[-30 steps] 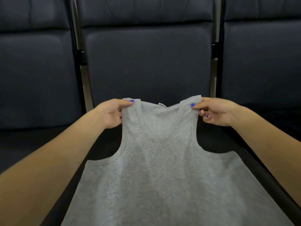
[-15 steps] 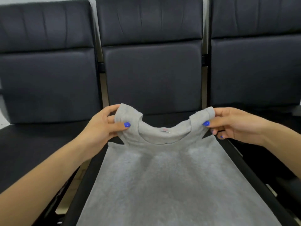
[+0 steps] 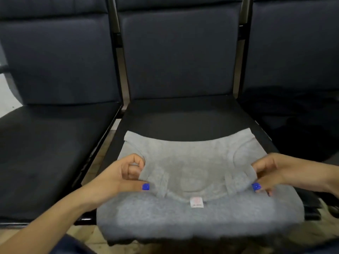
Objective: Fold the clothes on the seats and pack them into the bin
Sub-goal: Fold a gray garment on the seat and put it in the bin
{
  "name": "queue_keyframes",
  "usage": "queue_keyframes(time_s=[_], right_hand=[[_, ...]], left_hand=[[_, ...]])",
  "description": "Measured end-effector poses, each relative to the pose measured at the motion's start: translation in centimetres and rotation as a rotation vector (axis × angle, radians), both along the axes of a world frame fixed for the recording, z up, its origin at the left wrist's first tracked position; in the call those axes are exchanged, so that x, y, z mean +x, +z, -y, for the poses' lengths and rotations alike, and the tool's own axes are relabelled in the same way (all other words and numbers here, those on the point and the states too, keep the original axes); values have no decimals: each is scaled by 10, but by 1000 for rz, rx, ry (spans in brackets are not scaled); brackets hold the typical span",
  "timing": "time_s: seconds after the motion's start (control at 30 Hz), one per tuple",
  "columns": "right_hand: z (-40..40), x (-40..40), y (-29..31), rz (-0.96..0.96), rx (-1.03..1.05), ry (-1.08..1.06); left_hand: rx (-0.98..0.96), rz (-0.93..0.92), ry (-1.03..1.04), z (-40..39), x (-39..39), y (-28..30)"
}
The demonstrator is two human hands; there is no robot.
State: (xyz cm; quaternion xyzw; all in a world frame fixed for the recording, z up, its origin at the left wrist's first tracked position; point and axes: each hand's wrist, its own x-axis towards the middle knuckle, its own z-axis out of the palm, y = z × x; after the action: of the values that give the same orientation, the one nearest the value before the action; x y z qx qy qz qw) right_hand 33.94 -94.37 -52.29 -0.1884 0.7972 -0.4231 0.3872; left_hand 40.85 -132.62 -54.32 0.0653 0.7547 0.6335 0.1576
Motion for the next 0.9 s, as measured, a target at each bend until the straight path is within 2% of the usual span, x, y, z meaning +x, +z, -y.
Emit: queue_keyframes(time_s=[0.23,0.37,0.5,0.57,0.63,0.7,0.8,0.83,0.9], right_hand=[[-15,2,-10,97,5,178],[-22,3,-12,188,81,293],[-15,3,2,257,112,264],[-2,-1,18,167,112,119],[16,-16,25,-12,170,-86],[35,-34,24,-184,246,-246],[54,-62,5,-508,486,-263],[56,-69,-3,-613,608,-225],[54,-77,-17,-745,797,-179]], left_hand=[[40,33,-100,2,3,-7],[-32,54,-223,4,8,-1],[-176,-12,-4,-5,0,6],[-253,-29,154,-10,-21,10],[-258,-21,324,-9,-51,10],[-328,-156,507,1,-82,1],[-824,-474,663,19,-107,-25],[-914,-471,670,21,-111,-31],[-989,-339,641,24,-118,-37]])
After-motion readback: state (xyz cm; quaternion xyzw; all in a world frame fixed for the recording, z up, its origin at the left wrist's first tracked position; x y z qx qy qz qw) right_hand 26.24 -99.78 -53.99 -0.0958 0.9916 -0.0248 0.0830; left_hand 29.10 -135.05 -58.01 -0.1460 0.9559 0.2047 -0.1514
